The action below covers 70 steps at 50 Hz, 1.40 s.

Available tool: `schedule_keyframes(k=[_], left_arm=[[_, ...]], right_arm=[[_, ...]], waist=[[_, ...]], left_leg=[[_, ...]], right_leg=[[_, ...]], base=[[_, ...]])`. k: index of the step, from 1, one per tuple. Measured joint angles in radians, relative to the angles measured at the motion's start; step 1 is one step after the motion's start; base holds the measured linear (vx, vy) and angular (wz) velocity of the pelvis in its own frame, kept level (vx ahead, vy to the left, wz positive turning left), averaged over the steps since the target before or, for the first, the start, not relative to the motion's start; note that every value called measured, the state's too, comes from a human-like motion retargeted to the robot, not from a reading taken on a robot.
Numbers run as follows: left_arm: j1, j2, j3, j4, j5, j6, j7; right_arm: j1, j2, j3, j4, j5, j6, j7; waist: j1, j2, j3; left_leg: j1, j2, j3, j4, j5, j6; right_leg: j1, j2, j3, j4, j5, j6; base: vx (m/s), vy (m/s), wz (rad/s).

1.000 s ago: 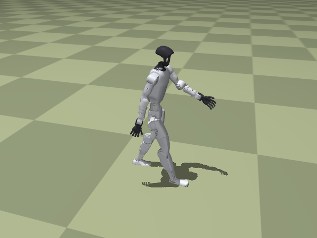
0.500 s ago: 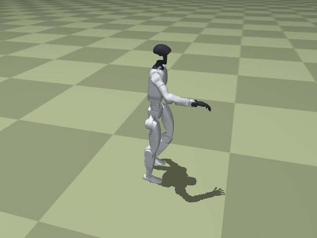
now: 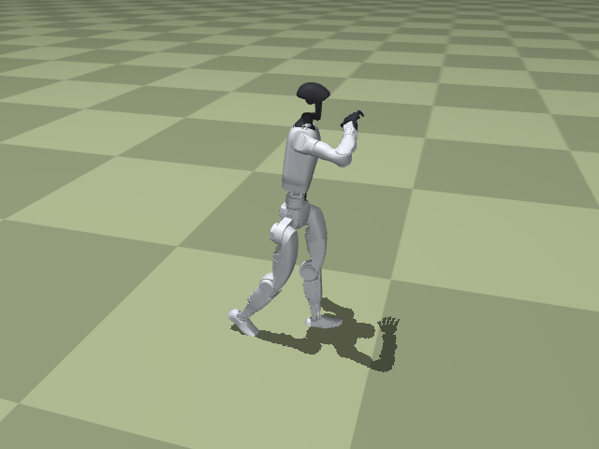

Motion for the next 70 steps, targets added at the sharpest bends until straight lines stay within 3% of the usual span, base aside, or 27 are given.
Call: schedule_keyframes(k=[3, 5, 10, 15, 20, 26, 28, 32, 37, 43, 50, 55, 58, 62, 70], left_arm=[[-0.107, 0.025, -0.019, 0.044, 0.041, 0.003, 0.035], [-0.192, 0.039, -0.035, 0.078, 0.068, 0.008, 0.068], [-0.421, 0.063, -0.096, 0.125, 0.080, 0.025, 0.137], [-0.606, 0.070, -0.170, 0.066, 0.019, 0.007, 0.152], [-0.739, 0.079, -0.233, -0.046, -0.053, -0.021, 0.128], [-0.832, 0.089, -0.296, -0.131, -0.020, -0.053, 0.088], [-0.834, 0.089, -0.311, -0.141, 0.015, -0.057, 0.069], [-0.801, 0.094, -0.327, -0.135, 0.076, -0.057, 0.045], [-0.722, 0.088, -0.305, -0.076, 0.152, -0.057, 0.050], [-0.531, 0.047, -0.217, 0.038, 0.109, -0.039, 0.113], [-0.198, 0.013, -0.109, 0.077, 0.047, 0.008, 0.132], [0.024, -0.012, -0.092, 0.057, 0.055, 0.005, 0.097], [0.125, -0.026, -0.107, 0.039, 0.046, 0.004, 0.065], [0.210, -0.045, -0.128, 0.025, 0.015, 0.015, 0.019], [0.242, -0.078, -0.119, 0.051, -0.019, 0.016, -0.020]], right_arm=[[0.012, 0.003, -0.010, -0.016, 0.025, -0.002, 0.002], [0.014, 0.002, -0.014, -0.024, 0.034, -0.001, -0.004], [0.001, -0.008, -0.021, -0.034, 0.046, 0.004, -0.025], [-0.013, -0.014, -0.015, -0.024, 0.053, 0.013, -0.041], [-0.040, -0.011, 0.010, 0.006, 0.036, 0.032, -0.057], [-0.079, -0.009, 0.044, 0.036, -0.021, 0.054, -0.070], [-0.081, -0.012, 0.045, 0.035, -0.027, 0.053, -0.068], [-0.076, -0.017, 0.036, 0.029, -0.024, 0.046, -0.062], [-0.072, -0.036, 0.026, 0.023, -0.002, 0.032, -0.057], [-0.080, -0.067, 0.031, 0.002, 0.049, 0.032, -0.053], [-0.102, -0.084, 0.051, -0.040, 0.130, 0.036, -0.037], [-0.115, -0.081, 0.067, -0.046, 0.137, 0.037, -0.014], [-0.127, -0.077, 0.077, -0.039, 0.123, 0.042, -0.001], [-0.147, -0.079, 0.091, -0.029, 0.098, 0.047, 0.002], [-0.173, -0.089, 0.115, -0.030, 0.067, 0.025, -0.024]], waist=[[-0.014, 0.000, -0.024], [-0.027, -0.001, -0.038], [-0.090, -0.002, -0.051], [-0.182, -0.017, -0.052], [-0.275, -0.061, -0.032], [-0.340, -0.110, 0.022], [-0.343, -0.109, 0.031], [-0.326, -0.086, 0.028], [-0.313, -0.080, 0.011], [-0.333, -0.079, -0.023], [-0.294, -0.108, -0.054], [-0.233, -0.118, -0.051], [-0.185, -0.123, -0.046], [-0.127, -0.109, -0.036], [-0.056, -0.007, 0.004]], left_leg=[[0.028, 0.010, -0.023, 0.026, -0.049, 0.012], [0.039, 0.013, -0.038, 0.046, -0.074, 0.014], [0.065, 0.003, -0.092, 0.089, -0.130, -0.002], [0.104, -0.032, -0.171, 0.106, -0.170, -0.001], [0.156, -0.104, -0.251, 0.115, -0.203, 0.041], [0.257, -0.185, -0.322, 0.135, -0.261, 0.068], [0.294, -0.182, -0.332, 0.138, -0.279, 0.061], [0.351, -0.138, -0.323, 0.144, -0.308, 0.028], [0.385, -0.138, -0.342, 0.164, -0.305, 0.020], [0.350, -0.181, -0.433, 0.281, -0.180, 0.041], [0.078, -0.216, -0.372, 0.785, -0.018, 0.085], [-0.073, -0.191, -0.251, 0.924, -0.105, 0.167], [-0.122, -0.185, -0.195, 0.836, -0.168, 0.201], [-0.155, -0.176, -0.156, 0.599, -0.159, 0.201], [-0.153, -0.111, -0.105, 0.126, 0.038, 0.091]], right_leg=[[-0.122, -0.009, -0.086, 0.248, 0.102, 0.014], [-0.204, -0.050, -0.178, 0.388, 0.123, -0.007], [-0.326, -0.155, -0.364, 0.487, -0.039, -0.109], [-0.385, -0.124, -0.345, 0.260, -0.139, -0.101], [-0.383, -0.113, -0.244, -0.110, -0.085, -0.050], [-0.363, -0.148, -0.191, -0.444, 0.163, 0.122], [-0.375, -0.141, -0.209, -0.474, 0.180, 0.172], [-0.390, -0.089, -0.258, -0.476, 0.097, 0.179], [-0.347, -0.099, -0.312, -0.476, 0.135, 0.179], [-0.276, -0.172, -0.338, -0.476, 0.049, 0.176], [-0.225, -0.217, -0.305, -0.436, -0.041, 0.108], [-0.195, -0.221, -0.252, -0.418, -0.085, 0.095], [-0.187, -0.216, -0.211, -0.410, -0.102, 0.102], [-0.169, -0.190, -0.161, -0.403, -0.125, 0.105], [-0.054, -0.075, -0.090, -0.395, -0.166, 0.071]], base=[[0.49, 0.19, 0.18], [0.44, 0.18, 0.27], [0.40, 0.14, 0.55], [0.37, 0.06, 0.84], [0.37, 0.01, 0.86], [0.40, -0.04, 0.59], [0.44, -0.15, 0.17], [0.46, -0.23, -0.07], [0.50, -0.15, 0.14], [0.54, -0.06, 0.46], [0.49, -0.19, -0.06], [0.43, -0.14, -0.52], [0.39, -0.08, -0.76], [0.38, -0.04, -0.73], [0.41, 0.02, -0.55]])
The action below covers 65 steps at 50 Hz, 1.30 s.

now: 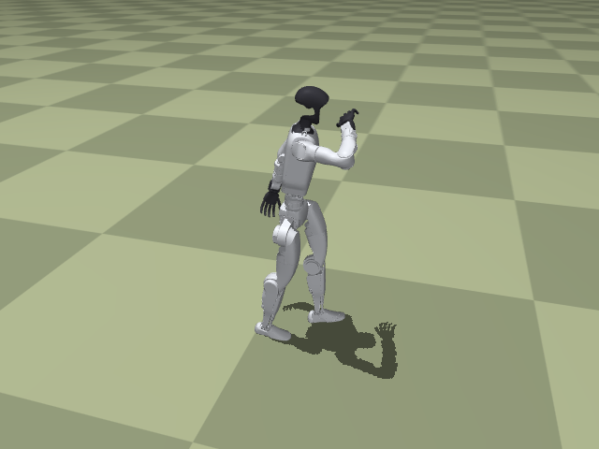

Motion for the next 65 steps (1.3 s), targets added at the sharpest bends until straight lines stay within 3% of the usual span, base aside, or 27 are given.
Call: schedule_keyframes(k=[5, 12, 16, 21, 23, 27, 30, 34, 38, 42, 45, 47, 51, 55, 61, 65], left_arm=[[-0.027, -0.004, 0.051, 0.020, 0.015, -0.053, 0.036], [-0.138, 0.038, 0.075, 0.054, 0.000, -0.060, 0.062], [-0.262, 0.072, 0.021, 0.097, 0.080, -0.031, 0.050], [-0.477, 0.102, -0.059, 0.111, 0.198, -0.009, 0.082], [-0.576, 0.105, -0.075, 0.094, 0.201, -0.006, 0.114], [-0.774, 0.101, -0.092, 0.022, 0.115, -0.008, 0.163], [-0.910, 0.098, -0.114, -0.055, 0.033, -0.020, 0.173], [-1.051, 0.107, -0.166, -0.173, -0.040, -0.041, 0.166], [-1.149, 0.128, -0.208, -0.283, -0.063, -0.068, 0.146], [-1.198, 0.148, -0.221, -0.346, -0.028, -0.100, 0.113], [-1.192, 0.154, -0.221, -0.340, 0.029, -0.102, 0.075], [-1.184, 0.149, -0.221, -0.300, 0.082, -0.097, 0.058], [-1.129, 0.120, -0.224, -0.169, 0.186, -0.083, 0.069], [-1.025, 0.068, -0.215, -0.016, 0.213, -0.047, 0.127], [-0.756, 0.015, -0.138, 0.094, 0.159, 0.014, 0.192], [-0.578, 0.011, -0.079, 0.111, 0.110, 0.027, 0.199]], right_arm=[[-0.004, 0.004, 0.016, -0.010, -0.020, -0.025, 0.001], [0.018, 0.027, 0.020, 0.000, -0.041, -0.030, 0.019], [0.056, 0.035, 0.006, 0.006, -0.015, -0.026, 0.050], [0.095, 0.029, -0.005, 0.003, 0.022, -0.022, 0.066], [0.102, 0.025, -0.005, 0.004, 0.023, -0.020, 0.060], [0.105, 0.019, -0.005, 0.011, 0.011, -0.017, 0.040], [0.100, 0.016, -0.003, 0.020, 0.003, -0.015, 0.028], [0.087, 0.016, 0.009, 0.036, -0.003, -0.008, 0.014], [0.084, 0.022, 0.034, 0.068, -0.001, 0.006, 0.010], [0.125, 0.035, 0.049, 0.125, 0.008, 0.023, 0.028], [0.205, 0.037, 0.036, 0.167, 0.069, 0.027, 0.073], [0.280, 0.035, 0.014, 0.207, 0.138, 0.031, 0.121], [0.486, 0.043, -0.039, 0.322, 0.255, 0.059, 0.191], [0.751, 0.077, -0.131, 0.497, 0.290, 0.102, 0.186], [1.160, 0.249, -0.323, 0.899, 0.270, 0.172, 0.004], [1.318, 0.423, -0.470, 1.279, 0.362, 0.247, -0.169]], waist=[[0.013, 0.038, 0.021], [0.016, 0.007, -0.012], [-0.002, -0.004, -0.045], [-0.035, 0.012, -0.090], [-0.054, 0.022, -0.101], [-0.104, 0.041, -0.106], [-0.152, 0.053, -0.101], [-0.218, 0.059, -0.084], [-0.283, 0.036, -0.051], [-0.328, 0.013, 0.010], [-0.334, 0.030, 0.033], [-0.336, 0.039, 0.035], [-0.353, 0.035, 0.021], [-0.368, 0.021, -0.003], [-0.343, -0.019, -0.038], [-0.279, -0.044, -0.034]], left_leg=[[-0.002, 0.022, 0.049, -0.140, 0.012, -0.086], [0.041, 0.033, 0.067, -0.151, 0.016, -0.086], [0.103, 0.045, 0.061, -0.129, -0.041, -0.068], [0.164, 0.072, 0.024, -0.093, -0.116, -0.045], [0.181, 0.078, 0.008, -0.076, -0.138, -0.039], [0.212, 0.075, -0.024, -0.041, -0.180, -0.040], [0.235, 0.063, -0.055, -0.019, -0.205, -0.037], [0.271, 0.032, -0.100, 0.001, -0.235, -0.019], [0.320, -0.031, -0.146, 0.024, -0.271, 0.000], [0.419, -0.076, -0.189, 0.033, -0.319, -0.008], [0.489, -0.039, -0.195, 0.029, -0.344, -0.039], [0.516, -0.025, -0.207, 0.035, -0.350, -0.044], [0.548, -0.035, -0.259, 0.073, -0.331, -0.033], [0.530, -0.070, -0.313, 0.183, -0.243, -0.010], [0.284, -0.092, -0.279, 0.647, -0.048, 0.046], [0.103, -0.054, -0.163, 0.884, -0.097, 0.136]], right_leg=[[0.086, 0.039, 0.043, 0.008, -0.023, -0.034], [0.123, 0.045, 0.118, 0.084, -0.005, -0.038], [0.081, 0.065, 0.146, 0.258, 0.107, -0.013], [-0.114, 0.110, 0.115, 0.673, 0.294, 0.014], [-0.206, 0.105, 0.076, 0.816, 0.311, -0.008], [-0.353, 0.040, -0.031, 0.942, 0.198, -0.114], [-0.426, 0.002, -0.085, 0.893, 0.123, -0.155], [-0.463, -0.013, -0.111, 0.651, 0.080, -0.137], [-0.427, -0.043, -0.095, 0.262, 0.185, -0.069], [-0.370, -0.082, -0.105, -0.053, 0.341, 0.056], [-0.384, -0.046, -0.142, -0.081, 0.272, 0.108], [-0.375, -0.030, -0.139, -0.081, 0.264, 0.108], [-0.320, -0.044, -0.143, -0.081, 0.344, 0.108], [-0.251, -0.106, -0.173, -0.081, 0.274, 0.108], [-0.180, -0.147, -0.187, -0.047, 0.161, 0.033], [-0.159, -0.145, -0.169, -0.017, 0.107, 0.004]], base=[[0.49, 0.05, -0.44], [0.56, 0.10, -0.41], [0.59, 0.16, -0.13], [0.53, 0.16, 0.08], [0.47, 0.15, 0.24], [0.43, 0.14, 0.37], [0.40, 0.11, 0.53], [0.40, 0.07, 0.60], [0.42, 0.01, 0.66], [0.49, -0.05, 0.56], [0.52, -0.21, 0.19], [0.55, -0.20, 0.26], [0.60, -0.15, 0.48], [0.62, -0.09, 0.58], [0.57, -0.22, 0.30], [0.50, -0.21, -0.22]])
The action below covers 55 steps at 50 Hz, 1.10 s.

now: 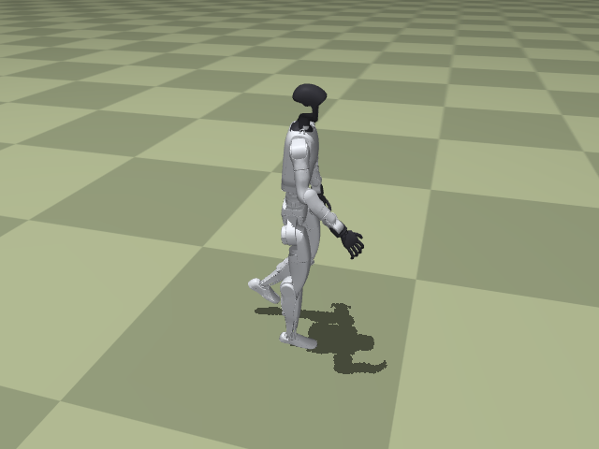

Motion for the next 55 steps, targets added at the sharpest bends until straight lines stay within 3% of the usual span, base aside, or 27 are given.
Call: schedule_keyframes(k=[4, 9, 13, 18, 21, 24, 30, 34, 38, 40, 43, 46, 50, 55], left_arm=[[0.138, 0.005, 0.041, 0.027, -0.071, 0.008, -0.009], [0.257, 0.005, 0.067, 0.053, -0.154, 0.008, -0.007], [0.327, -0.007, 0.068, 0.027, -0.174, -0.003, -0.014], [0.415, -0.033, 0.039, -0.069, -0.079, -0.046, -0.091], [0.446, -0.035, 0.006, -0.133, -0.008, -0.081, -0.152], [0.441, -0.021, -0.029, -0.176, 0.022, -0.100, -0.185], [0.282, 0.016, -0.047, -0.099, 0.067, -0.090, -0.168], [0.100, 0.032, -0.043, 0.039, 0.133, -0.066, -0.109], [-0.101, 0.053, -0.045, 0.107, 0.158, -0.046, -0.025], [-0.197, 0.063, -0.051, 0.093, 0.118, -0.045, 0.021], [-0.332, 0.079, -0.067, 0.016, -0.014, -0.056, 0.060], [-0.448, 0.095, -0.083, -0.089, -0.146, -0.076, 0.057], [-0.571, 0.115, -0.096, -0.221, -0.257, -0.099, 0.033], [-0.670, 0.130, -0.094, -0.320, -0.269, -0.133, 0.025]], right_arm=[[0.046, 0.120, -0.173, 0.391, 0.200, 0.083, -0.037], [0.084, 0.137, -0.306, 0.651, 0.315, 0.103, 0.058], [0.145, 0.112, -0.313, 0.614, 0.295, 0.067, 0.079], [0.226, 0.061, -0.298, 0.447, 0.142, -0.008, 0.061], [0.243, 0.040, -0.292, 0.385, 0.059, -0.031, 0.075], [0.242, 0.039, -0.277, 0.359, 0.024, -0.035, 0.085], [0.230, 0.084, -0.259, 0.344, 0.054, -0.026, 0.072], [0.260, 0.125, -0.237, 0.341, 0.113, -0.028, 0.067], [0.293, 0.148, -0.200, 0.345, 0.156, -0.032, 0.079], [0.306, 0.151, -0.181, 0.351, 0.160, -0.031, 0.086], [0.314, 0.147, -0.162, 0.365, 0.156, -0.025, 0.097], [0.319, 0.142, -0.150, 0.384, 0.156, -0.020, 0.110], [0.325, 0.142, -0.142, 0.408, 0.170, -0.012, 0.123], [0.315, 0.149, -0.128, 0.433, 0.187, 0.001, 0.138]], waist=[[0.099, -0.034, 0.028], [0.209, -0.047, 0.066], [0.257, -0.013, 0.096], [0.267, 0.084, 0.133], [0.252, 0.104, 0.136], [0.239, 0.095, 0.115], [0.219, 0.073, 0.046], [0.189, 0.067, -0.002], [0.138, 0.075, -0.034], [0.105, 0.086, -0.037], [0.047, 0.106, -0.024], [-0.015, 0.122, -0.005], [-0.095, 0.127, 0.022], [-0.178, 0.073, 0.060]], left_leg=[[-0.094, 0.002, 0.094, -0.012, -0.081, 0.049], [-0.162, -0.026, 0.132, -0.263, -0.063, 0.025], [-0.147, 0.003, 0.178, -0.597, -0.009, -0.013], [-0.092, 0.071, 0.223, -0.979, 0.110, -0.143], [-0.107, 0.090, 0.237, -1.038, 0.079, -0.214], [-0.110, 0.095, 0.246, -1.038, 0.043, -0.233], [-0.034, 0.109, 0.248, -1.038, 0.100, -0.214], [0.035, 0.115, 0.220, -1.019, 0.039, -0.169], [0.087, 0.118, 0.174, -0.985, -0.030, -0.138], [0.108, 0.118, 0.153, -0.966, -0.055, -0.138], [0.136, 0.113, 0.119, -0.940, -0.085, -0.150], [0.164, 0.104, 0.076, -0.921, -0.107, -0.159], [0.209, 0.084, 0.017, -0.905, -0.135, -0.156], [0.284, 0.005, -0.049, -0.879, -0.179, -0.135]], right_leg=[[0.023, -0.002, 0.048, 0.024, -0.041, 0.004], [0.054, 0.008, 0.111, 0.036, -0.075, 0.010], [0.096, 0.051, 0.153, 0.037, -0.093, -0.002], [0.199, 0.145, 0.209, 0.041, -0.118, -0.040], [0.249, 0.161, 0.238, 0.048, -0.131, -0.047], [0.277, 0.160, 0.269, 0.064, -0.136, -0.048], [0.291, 0.183, 0.333, 0.181, -0.063, -0.046], [0.217, 0.214, 0.340, 0.424, 0.101, -0.005], [0.035, 0.230, 0.278, 0.777, 0.256, 0.011], [-0.060, 0.201, 0.206, 0.914, 0.236, -0.035], [-0.171, 0.131, 0.093, 1.002, 0.095, -0.132], [-0.241, 0.092, 0.018, 0.945, 0.001, -0.175], [-0.273, 0.096, -0.016, 0.684, -0.048, -0.161], [-0.211, 0.079, 0.020, 0.153, 0.087, -0.061]], base=[[0.46, -0.15, -0.67], [0.44, -0.06, -0.73], [0.45, 0.01, -0.67], [0.49, 0.06, -0.70], [0.53, 0.08, -0.51], [0.56, 0.10, -0.45], [0.63, 0.14, -0.35], [0.64, 0.19, 0.00], [0.57, 0.19, 0.30], [0.50, 0.18, 0.44], [0.46, 0.16, 0.59], [0.44, 0.11, 0.72], [0.44, 0.04, 0.77], [0.47, -0.03, 0.69]])
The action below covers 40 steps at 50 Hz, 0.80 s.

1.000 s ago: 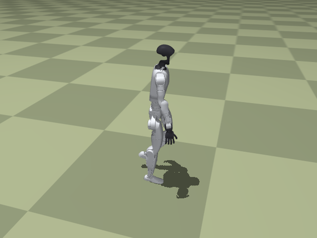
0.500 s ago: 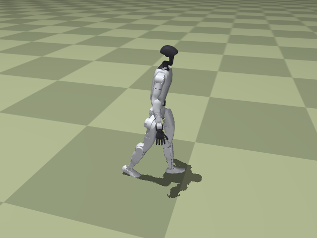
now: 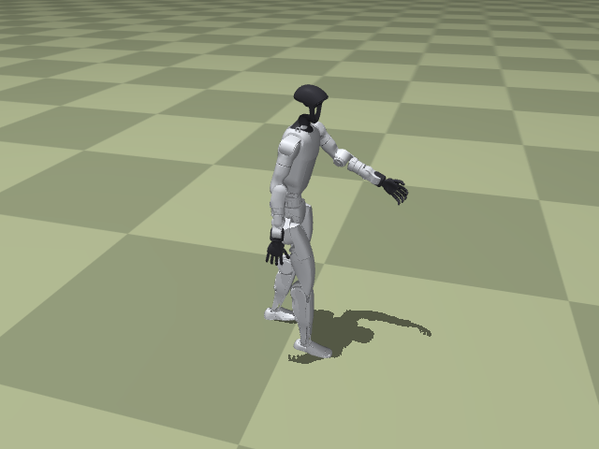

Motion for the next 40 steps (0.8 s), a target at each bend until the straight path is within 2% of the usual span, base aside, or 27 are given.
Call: schedule_keyframes(k=[3, 5, 7, 12, 15, 17, 20, 22, 24, 27, 30, 32, 35, 40], left_arm=[[-0.020, 0.003, -0.001, -0.018, 0.047, -0.022, 0.000], [-0.006, 0.000, -0.011, -0.016, 0.084, -0.026, -0.011], [0.023, -0.003, -0.027, -0.003, 0.124, -0.026, -0.024], [0.150, -0.029, -0.088, 0.084, 0.247, -0.030, -0.052], [0.272, -0.055, -0.131, 0.162, 0.296, -0.011, -0.063], [0.369, -0.078, -0.144, 0.220, 0.317, 0.018, -0.071], [0.525, -0.104, -0.124, 0.308, 0.344, 0.070, -0.076], [0.623, -0.113, -0.078, 0.354, 0.356, 0.097, -0.070], [0.713, -0.114, -0.025, 0.385, 0.356, 0.112, -0.062], [0.830, -0.106, 0.043, 0.399, 0.331, 0.112, -0.054], [0.929, -0.094, 0.075, 0.383, 0.276, 0.096, -0.051], [0.982, -0.090, 0.080, 0.363, 0.231, 0.089, -0.049], [1.041, -0.091, 0.082, 0.326, 0.173, 0.089, -0.052], [1.097, -0.111, 0.098, 0.247, 0.175, 0.093, -0.087]], right_arm=[[-0.010, 0.014, -0.004, 0.014, -0.032, 0.011, 0.009], [-0.003, 0.024, -0.003, 0.019, -0.057, 0.012, 0.015], [-0.003, 0.031, 0.001, 0.026, -0.078, 0.011, 0.020], [-0.023, 0.028, 0.030, 0.061, -0.107, 0.003, 0.016], [-0.035, 0.023, 0.049, 0.089, -0.112, 0.009, 0.012], [-0.046, 0.016, 0.057, 0.104, -0.109, 0.021, 0.016], [-0.070, 0.010, 0.061, 0.113, -0.104, 0.034, 0.016], [-0.101, 0.003, 0.056, 0.107, -0.110, 0.035, 0.003], [-0.144, -0.006, 0.054, 0.093, -0.121, 0.034, -0.013], [-0.228, -0.021, 0.066, 0.061, -0.137, 0.031, -0.031], [-0.323, -0.040, 0.090, 0.023, -0.149, 0.026, -0.040], [-0.387, -0.054, 0.102, -0.002, -0.156, 0.022, -0.046], [-0.478, -0.075, 0.103, -0.036, -0.168, 0.015, -0.067], [-0.581, -0.095, 0.055, -0.091, -0.199, -0.006, -0.125]], waist=[[-0.017, -0.037, 0.034], [-0.015, -0.043, 0.042], [-0.004, -0.037, 0.040], [0.010, -0.035, 0.012], [0.020, -0.039, -0.008], [0.029, -0.056, -0.021], [0.057, -0.084, -0.046], [0.081, -0.095, -0.059], [0.116, -0.106, -0.063], [0.193, -0.129, -0.053], [0.284, -0.154, -0.034], [0.341, -0.162, -0.021], [0.411, -0.147, 0.000], [0.466, -0.055, 0.034]], left_leg=[[0.075, -0.033, -0.023, 0.005, -0.031, -0.004], [0.118, -0.027, -0.030, 0.005, -0.044, -0.014], [0.144, -0.004, -0.029, 0.009, -0.050, -0.030], [0.178, -0.001, -0.062, 0.050, -0.017, -0.044], [0.171, -0.019, -0.099, 0.126, 0.057, -0.037], [0.134, -0.055, -0.120, 0.231, 0.139, -0.015], [-0.002, -0.084, -0.104, 0.495, 0.245, 0.009], [-0.120, -0.080, -0.059, 0.678, 0.271, 0.034], [-0.219, -0.056, 0.007, 0.808, 0.245, 0.075], [-0.317, -0.015, 0.114, 0.875, 0.142, 0.142], [-0.372, -0.012, 0.178, 0.785, 0.070, 0.164], [-0.391, -0.021, 0.187, 0.653, 0.075, 0.149], [-0.391, -0.009, 0.186, 0.401, 0.130, 0.112], [-0.347, 0.080, 0.209, 0.004, 0.277, 0.020]], right_leg=[[0.028, -0.017, -0.023, -0.200, 0.108, 0.108], [0.010, -0.008, -0.049, -0.217, 0.090, 0.164], [0.004, 0.027, -0.044, -0.217, 0.069, 0.164], [0.055, 0.033, -0.047, -0.217, 0.131, 0.164], [0.110, 0.001, -0.057, -0.217, 0.073, 0.164], [0.152, -0.042, -0.055, -0.216, 0.036, 0.159], [0.189, -0.072, -0.042, -0.196, -0.013, 0.109], [0.201, -0.079, -0.033, -0.178, -0.042, 0.080], [0.211, -0.080, -0.016, -0.163, -0.067, 0.062], [0.227, -0.080, 0.028, -0.144, -0.098, 0.059], [0.240, -0.081, 0.086, -0.128, -0.120, 0.071], [0.248, -0.074, 0.123, -0.119, -0.133, 0.074], [0.270, -0.042, 0.169, -0.105, -0.150, 0.064], [0.362, 0.059, 0.215, -0.086, -0.177, 0.008]], base=[[0.54, -0.09, 0.34], [0.56, -0.16, 0.07], [0.57, -0.24, -0.02], [0.61, -0.19, 0.15], [0.64, -0.08, 0.28], [0.64, -0.05, 0.26], [0.59, -0.19, 0.03], [0.54, -0.18, -0.10], [0.51, -0.16, -0.37], [0.47, -0.13, -0.77], [0.44, -0.07, -1.04], [0.42, -0.03, -1.06], [0.42, 0.02, -0.93], [0.45, 0.07, -0.57]])
